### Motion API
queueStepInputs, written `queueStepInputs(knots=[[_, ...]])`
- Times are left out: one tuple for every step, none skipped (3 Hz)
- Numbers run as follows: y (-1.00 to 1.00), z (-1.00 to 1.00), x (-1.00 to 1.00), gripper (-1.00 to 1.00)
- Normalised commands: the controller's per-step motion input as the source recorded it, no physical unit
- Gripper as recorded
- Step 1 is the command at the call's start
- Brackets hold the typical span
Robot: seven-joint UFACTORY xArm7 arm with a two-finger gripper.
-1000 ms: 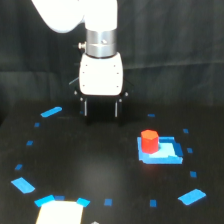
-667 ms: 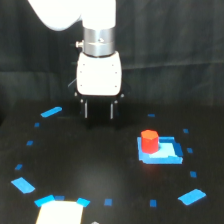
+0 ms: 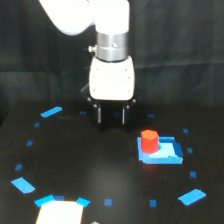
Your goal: Pick up the red object from the table
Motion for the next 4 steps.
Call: queueStepInputs(knots=[[-0.30, 1.00, 0.70, 1.00], [-0.46, 0.11, -0.09, 1.00], [-1.00, -0.66, 0.38, 0.38], [-0.92, -0.57, 0.33, 0.02]])
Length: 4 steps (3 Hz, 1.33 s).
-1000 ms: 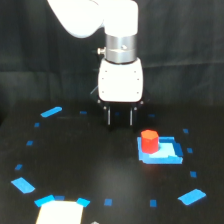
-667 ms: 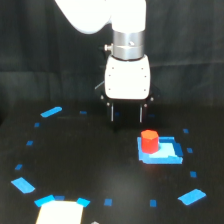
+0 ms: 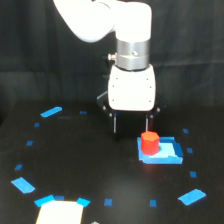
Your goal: Pick up the red object from the table
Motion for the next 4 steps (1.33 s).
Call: queueStepInputs(knots=[[-0.88, -0.10, 0.26, 0.25], [-1.00, -1.00, 0.94, -0.41], [-1.00, -0.88, 0.73, -0.36], [0.90, 0.82, -0.24, -1.00]])
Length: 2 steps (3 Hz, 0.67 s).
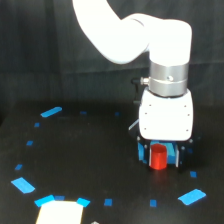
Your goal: Pick up the red object from the table
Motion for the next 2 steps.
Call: queueStepInputs(knots=[[1.00, 1.00, 1.00, -1.00], [1.00, 1.00, 1.00, -1.00]])
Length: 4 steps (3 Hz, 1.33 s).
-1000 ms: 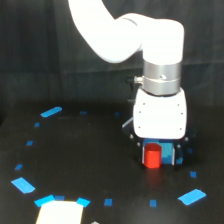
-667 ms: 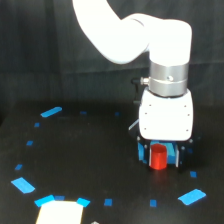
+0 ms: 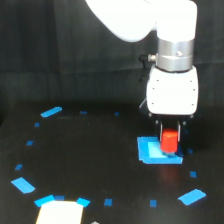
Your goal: Pick up the red object from the table
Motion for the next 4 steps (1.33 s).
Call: queueStepInputs(knots=[[1.00, 1.00, -0.45, -1.00], [1.00, 1.00, -0.34, -0.68], [-1.00, 1.00, -0.34, -0.27], [-1.00, 1.00, -0.58, -0.27]])
